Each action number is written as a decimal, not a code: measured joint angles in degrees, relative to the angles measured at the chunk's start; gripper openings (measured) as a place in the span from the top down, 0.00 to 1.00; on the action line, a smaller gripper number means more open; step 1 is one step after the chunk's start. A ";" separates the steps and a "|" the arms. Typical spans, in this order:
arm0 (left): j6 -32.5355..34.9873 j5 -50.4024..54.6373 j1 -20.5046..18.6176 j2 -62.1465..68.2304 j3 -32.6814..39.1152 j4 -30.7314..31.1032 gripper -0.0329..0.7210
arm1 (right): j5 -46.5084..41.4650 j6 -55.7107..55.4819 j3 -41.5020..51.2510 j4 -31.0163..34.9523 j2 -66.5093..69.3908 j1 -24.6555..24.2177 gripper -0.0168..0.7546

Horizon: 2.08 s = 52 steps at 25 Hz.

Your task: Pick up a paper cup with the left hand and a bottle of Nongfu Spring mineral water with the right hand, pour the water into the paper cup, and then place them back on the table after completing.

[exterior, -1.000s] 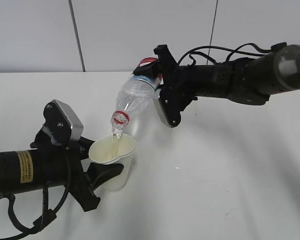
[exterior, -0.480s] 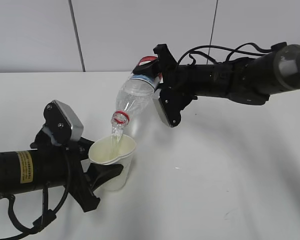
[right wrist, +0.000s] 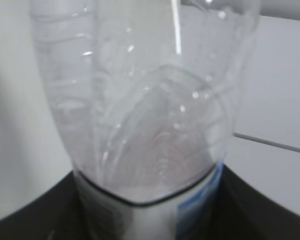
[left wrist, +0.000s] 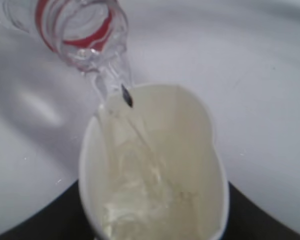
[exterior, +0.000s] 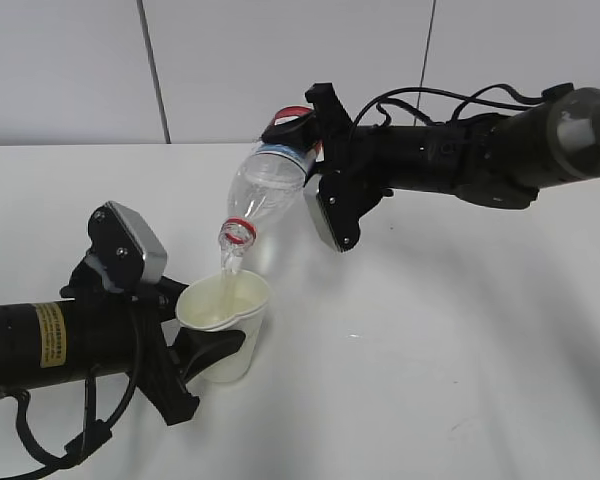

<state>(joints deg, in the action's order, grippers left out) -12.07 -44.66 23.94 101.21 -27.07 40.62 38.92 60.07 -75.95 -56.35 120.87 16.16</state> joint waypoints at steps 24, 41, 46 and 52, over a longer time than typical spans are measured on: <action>8.34 -5.45 0.00 0.00 0.00 -13.81 0.46 | -0.65 -53.30 -0.13 0.27 0.00 0.00 0.46; 10.98 -15.16 0.00 4.85 0.17 -25.62 0.46 | 19.88 -97.42 6.26 -8.38 0.00 -5.14 0.46; 10.98 -15.99 0.00 5.60 0.17 -24.91 0.46 | 23.01 -98.60 10.36 -7.63 0.00 -8.80 0.46; 10.98 -18.08 0.00 8.18 0.17 -23.09 0.46 | 24.72 -98.40 15.53 -7.63 0.00 -9.04 0.46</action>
<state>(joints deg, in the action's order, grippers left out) -1.08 -62.74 23.94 109.39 -26.90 17.53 63.64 -38.33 -60.42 -63.98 120.87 7.11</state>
